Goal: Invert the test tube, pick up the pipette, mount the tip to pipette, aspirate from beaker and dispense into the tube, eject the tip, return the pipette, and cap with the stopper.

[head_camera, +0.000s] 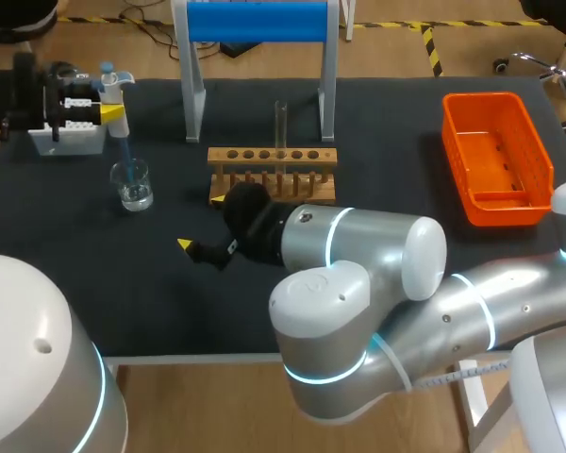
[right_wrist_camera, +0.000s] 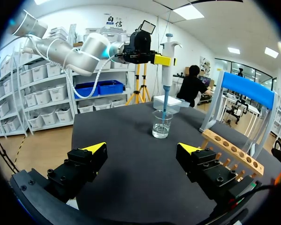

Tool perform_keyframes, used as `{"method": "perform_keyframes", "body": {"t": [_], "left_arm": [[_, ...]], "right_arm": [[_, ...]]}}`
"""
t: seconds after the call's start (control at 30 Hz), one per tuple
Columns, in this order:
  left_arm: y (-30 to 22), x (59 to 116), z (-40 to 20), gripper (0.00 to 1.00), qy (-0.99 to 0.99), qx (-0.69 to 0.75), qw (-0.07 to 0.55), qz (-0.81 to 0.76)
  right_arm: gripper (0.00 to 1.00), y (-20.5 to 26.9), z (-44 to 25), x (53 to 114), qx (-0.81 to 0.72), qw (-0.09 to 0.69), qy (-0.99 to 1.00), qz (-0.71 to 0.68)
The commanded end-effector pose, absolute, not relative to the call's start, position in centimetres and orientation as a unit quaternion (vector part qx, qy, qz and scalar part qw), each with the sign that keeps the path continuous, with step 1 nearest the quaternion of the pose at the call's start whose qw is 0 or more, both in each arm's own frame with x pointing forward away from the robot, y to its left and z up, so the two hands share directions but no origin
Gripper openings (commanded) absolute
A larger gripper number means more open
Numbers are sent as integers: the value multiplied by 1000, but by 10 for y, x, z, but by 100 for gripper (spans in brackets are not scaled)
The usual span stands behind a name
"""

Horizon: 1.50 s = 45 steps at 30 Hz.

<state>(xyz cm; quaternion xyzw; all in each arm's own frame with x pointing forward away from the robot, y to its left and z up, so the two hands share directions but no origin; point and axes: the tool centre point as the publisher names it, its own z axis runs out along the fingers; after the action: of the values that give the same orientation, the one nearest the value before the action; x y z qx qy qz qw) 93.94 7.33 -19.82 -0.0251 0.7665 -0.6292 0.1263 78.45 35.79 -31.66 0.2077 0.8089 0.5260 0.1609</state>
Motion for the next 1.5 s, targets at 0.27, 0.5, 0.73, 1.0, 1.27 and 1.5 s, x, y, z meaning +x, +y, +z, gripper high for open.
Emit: {"method": "perform_keyframes", "body": {"t": [0.27,0.5,0.73,1.0,1.27,1.5], "left_arm": [[76,937,-205,0,763,-31,127,-633],[75,939,-208,0,761,-34,126,-635],[74,942,-211,0,758,-38,126,-639],[75,942,-212,0,757,-46,129,-638],[75,942,-212,0,757,-47,130,-638],[75,942,-212,0,757,-47,130,-638]], "right_arm": [[100,358,-316,784,208,161,809,525],[100,358,-316,784,208,161,809,525],[100,358,-316,784,208,161,809,525],[100,358,-316,784,208,161,809,525],[100,358,-316,784,208,161,809,525],[100,358,-316,784,208,161,809,525]]}}
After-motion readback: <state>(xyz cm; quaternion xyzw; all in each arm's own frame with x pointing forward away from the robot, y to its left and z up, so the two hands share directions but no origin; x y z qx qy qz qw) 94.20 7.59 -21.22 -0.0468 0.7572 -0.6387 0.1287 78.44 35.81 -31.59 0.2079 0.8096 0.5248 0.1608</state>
